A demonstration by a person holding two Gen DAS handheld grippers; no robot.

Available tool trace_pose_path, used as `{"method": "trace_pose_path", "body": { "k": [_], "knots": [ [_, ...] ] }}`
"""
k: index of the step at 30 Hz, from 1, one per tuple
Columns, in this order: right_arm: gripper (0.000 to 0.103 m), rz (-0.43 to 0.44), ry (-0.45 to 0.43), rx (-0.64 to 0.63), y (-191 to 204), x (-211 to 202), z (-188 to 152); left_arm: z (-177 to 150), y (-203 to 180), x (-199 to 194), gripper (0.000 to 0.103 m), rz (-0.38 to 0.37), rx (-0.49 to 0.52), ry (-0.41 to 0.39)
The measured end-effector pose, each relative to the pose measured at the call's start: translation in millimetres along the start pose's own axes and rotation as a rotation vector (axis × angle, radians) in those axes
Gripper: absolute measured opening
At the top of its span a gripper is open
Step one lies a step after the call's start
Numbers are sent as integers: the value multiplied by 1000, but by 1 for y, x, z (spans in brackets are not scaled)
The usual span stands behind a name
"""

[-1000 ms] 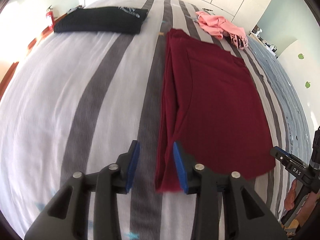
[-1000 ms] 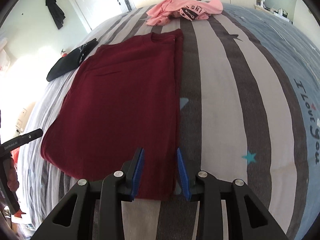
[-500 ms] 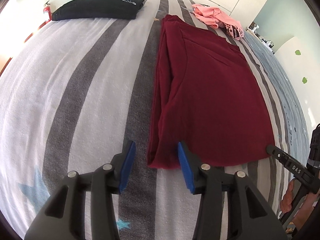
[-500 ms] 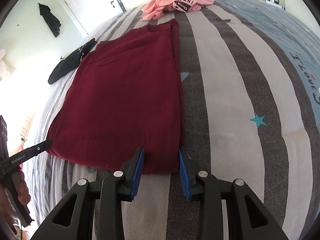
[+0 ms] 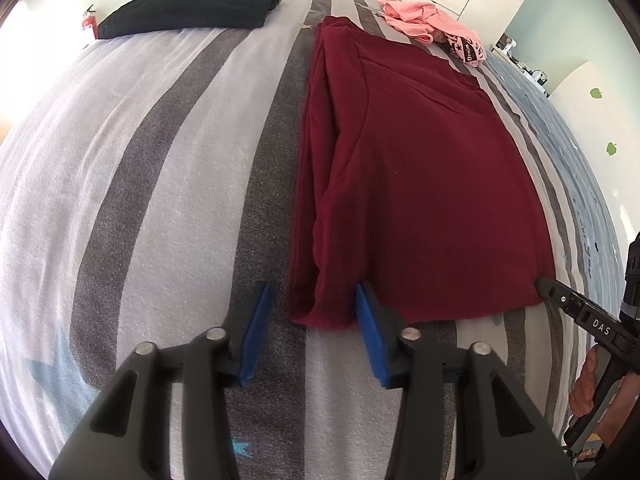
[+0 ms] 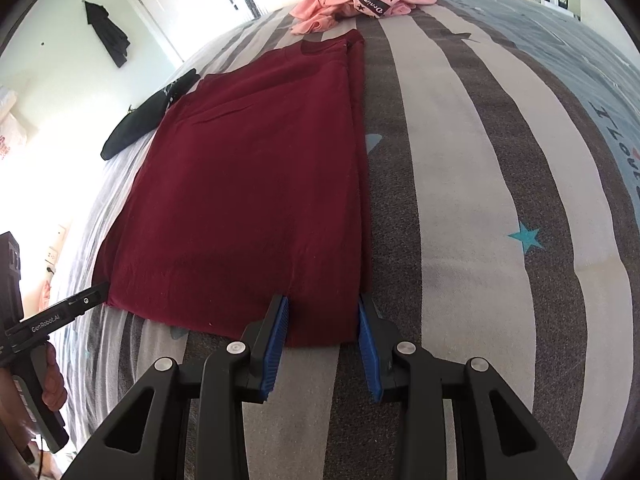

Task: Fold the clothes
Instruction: 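Grasp the folded shirt's end with both grippers and lift it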

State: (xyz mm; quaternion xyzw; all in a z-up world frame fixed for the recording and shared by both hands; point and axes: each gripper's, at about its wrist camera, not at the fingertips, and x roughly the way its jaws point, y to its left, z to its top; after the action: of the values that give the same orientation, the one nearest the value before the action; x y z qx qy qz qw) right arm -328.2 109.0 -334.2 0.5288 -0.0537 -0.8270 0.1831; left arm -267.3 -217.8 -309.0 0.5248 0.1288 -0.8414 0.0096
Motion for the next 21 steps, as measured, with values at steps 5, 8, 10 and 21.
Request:
{"method": "trace_pose_path", "body": {
  "k": [5,8,10,21],
  "knots": [
    [14,16,6,26,-5,-6,3,-1,-11,-11,8,26,29,-9],
    [10,-9,-5,-16,4,-13,2,-2,-12,-25,7,26,19,-21],
    [8,-11,-11,-27,9,-22,1,-5,-15,-39,6,30,32,-33],
    [7,18,143,14,10,-55,-69,-90,-9,-61,5,88,37,143]
  ]
}}
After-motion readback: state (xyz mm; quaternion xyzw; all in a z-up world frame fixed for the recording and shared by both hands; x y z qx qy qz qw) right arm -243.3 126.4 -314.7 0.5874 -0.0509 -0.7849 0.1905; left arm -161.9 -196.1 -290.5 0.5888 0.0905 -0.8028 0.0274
